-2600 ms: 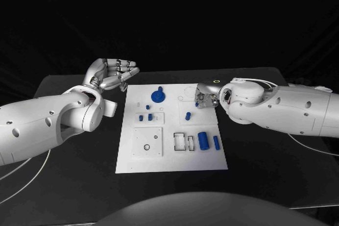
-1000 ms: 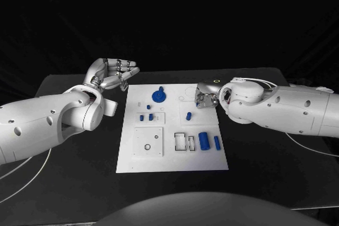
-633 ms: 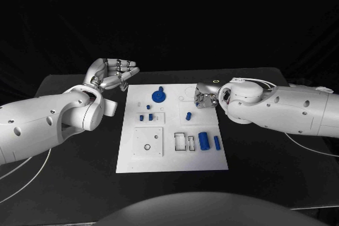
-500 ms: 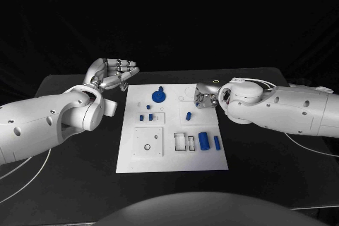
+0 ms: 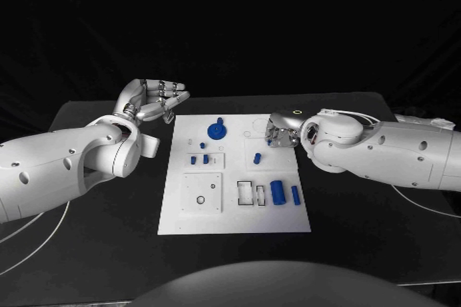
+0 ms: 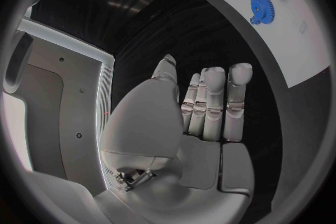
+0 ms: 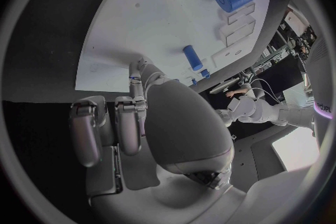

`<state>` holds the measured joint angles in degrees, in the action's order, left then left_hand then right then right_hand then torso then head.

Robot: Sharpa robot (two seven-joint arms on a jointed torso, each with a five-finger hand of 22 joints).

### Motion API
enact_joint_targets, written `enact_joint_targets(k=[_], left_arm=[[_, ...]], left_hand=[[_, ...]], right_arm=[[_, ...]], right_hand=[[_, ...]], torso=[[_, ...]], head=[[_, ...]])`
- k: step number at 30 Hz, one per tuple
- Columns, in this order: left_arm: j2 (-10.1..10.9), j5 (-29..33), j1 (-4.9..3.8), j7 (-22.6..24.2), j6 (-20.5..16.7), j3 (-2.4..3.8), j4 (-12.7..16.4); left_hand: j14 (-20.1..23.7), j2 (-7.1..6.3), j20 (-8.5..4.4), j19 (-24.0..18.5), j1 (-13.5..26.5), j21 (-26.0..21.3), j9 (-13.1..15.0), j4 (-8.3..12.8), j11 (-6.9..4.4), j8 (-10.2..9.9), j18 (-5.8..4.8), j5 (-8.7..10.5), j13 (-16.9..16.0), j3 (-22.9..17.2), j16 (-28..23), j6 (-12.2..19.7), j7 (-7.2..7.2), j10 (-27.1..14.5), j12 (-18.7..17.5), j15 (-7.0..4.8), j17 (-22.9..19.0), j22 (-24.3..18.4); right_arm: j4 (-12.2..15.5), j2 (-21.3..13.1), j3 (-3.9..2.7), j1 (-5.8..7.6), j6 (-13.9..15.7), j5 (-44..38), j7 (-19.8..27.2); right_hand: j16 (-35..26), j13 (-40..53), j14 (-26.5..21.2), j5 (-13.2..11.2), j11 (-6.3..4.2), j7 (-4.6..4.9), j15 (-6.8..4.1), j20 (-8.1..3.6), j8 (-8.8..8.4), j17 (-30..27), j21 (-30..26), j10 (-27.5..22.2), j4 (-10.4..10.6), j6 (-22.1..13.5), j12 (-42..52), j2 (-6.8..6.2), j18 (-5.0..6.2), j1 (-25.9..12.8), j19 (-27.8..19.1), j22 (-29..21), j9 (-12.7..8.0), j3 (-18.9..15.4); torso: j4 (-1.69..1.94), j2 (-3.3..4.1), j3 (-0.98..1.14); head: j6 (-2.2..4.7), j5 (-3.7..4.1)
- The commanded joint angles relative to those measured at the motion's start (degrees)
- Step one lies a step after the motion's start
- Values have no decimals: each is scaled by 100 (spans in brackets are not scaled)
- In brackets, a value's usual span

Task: Assemble the parts on the task board

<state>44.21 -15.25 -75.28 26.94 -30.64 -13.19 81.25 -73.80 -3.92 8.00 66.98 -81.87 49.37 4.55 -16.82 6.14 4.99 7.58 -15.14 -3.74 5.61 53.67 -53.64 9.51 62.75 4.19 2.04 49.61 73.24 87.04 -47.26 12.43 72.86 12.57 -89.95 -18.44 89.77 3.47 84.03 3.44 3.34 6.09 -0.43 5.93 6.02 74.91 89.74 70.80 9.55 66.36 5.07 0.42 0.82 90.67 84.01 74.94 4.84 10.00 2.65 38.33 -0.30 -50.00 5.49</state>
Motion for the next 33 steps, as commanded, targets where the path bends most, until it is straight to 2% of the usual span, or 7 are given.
enact_joint_targets(k=[1,8,12,21,24,29,33], left_arm=[[-2,21,-1,30,30,4,17],[-8,21,-1,26,28,4,3],[-15,21,-1,23,30,4,-7],[-35,21,-1,19,36,4,-26],[-52,21,-1,19,43,4,-46],[-94,21,-1,19,61,4,-99],[-144,21,0,20,77,3,-151]], left_hand=[[-13,66,-12,-22,11,-50,4,5,-8,-40,37,-26,-6,14,-51,-29,-6,23,-16,-23,-20,-16],[-13,66,-12,-22,11,-50,4,5,-8,-40,37,-26,-6,14,-51,-29,-6,23,-16,-23,-20,-16],[-13,66,-12,-22,11,-50,4,5,-8,-40,37,-26,-6,14,-51,-29,-6,23,-16,-23,-20,-16],[-5,68,-12,-27,10,-67,4,5,-8,-40,39,-27,-6,15,-74,-29,-6,22,-16,-23,-43,-23],[-5,68,-12,-27,10,-67,4,5,-8,-40,39,-27,-6,15,-74,-29,-6,22,-16,-23,-43,-23],[-5,68,-12,-27,10,-67,4,5,-8,-40,39,-27,-6,15,-74,-29,-6,22,-16,-23,-43,-23],[-5,68,-12,-27,10,-67,4,5,-8,-40,39,-27,-6,15,-74,-29,-6,22,-16,-23,-43,-23]], right_arm=[[93,-35,-4,3,418,98,214],[269,-165,-22,95,677,297,281],[368,-231,-27,170,725,345,287],[625,-325,-33,327,811,453,339],[738,-302,-38,361,807,538,394],[855,-150,-47,381,720,728,507],[931,18,-50,387,554,804,585]], right_hand=[[23,1,597,29,-10,-9,17,5,15,1509,26,46,-2,48,-42,43,-82,-36,599,1506,46,28],[23,-1,597,25,12,7,47,24,6,1509,26,58,7,47,-67,27,-82,-63,599,1506,48,33],[23,-3,597,21,29,19,65,37,-3,1509,26,54,11,42,-89,12,-82,-78,599,1506,48,36],[23,-3,597,20,44,30,80,50,-10,1509,26,52,12,40,-107,4,-82,-85,599,1506,48,43],[23,-3,597,22,50,36,86,54,-11,1509,26,53,11,40,-111,3,-82,-84,599,1506,49,48],[23,-2,597,28,64,50,100,66,-17,1509,26,58,3,40,-121,0,-82,-75,599,1506,49,63],[23,-3,597,31,76,62,113,78,-25,1509,26,56,-8,34,-133,-6,-82,-65,599,1506,49,78]], torso=[[2,1,-1],[-1,-2,-1],[2,1,-3],[8,1,1],[7,-3,0],[2,-8,-2],[12,-11,-8]], head=[[0,-13],[0,-30],[0,-29],[0,-85],[0,-160],[0,-339],[0,-418]])
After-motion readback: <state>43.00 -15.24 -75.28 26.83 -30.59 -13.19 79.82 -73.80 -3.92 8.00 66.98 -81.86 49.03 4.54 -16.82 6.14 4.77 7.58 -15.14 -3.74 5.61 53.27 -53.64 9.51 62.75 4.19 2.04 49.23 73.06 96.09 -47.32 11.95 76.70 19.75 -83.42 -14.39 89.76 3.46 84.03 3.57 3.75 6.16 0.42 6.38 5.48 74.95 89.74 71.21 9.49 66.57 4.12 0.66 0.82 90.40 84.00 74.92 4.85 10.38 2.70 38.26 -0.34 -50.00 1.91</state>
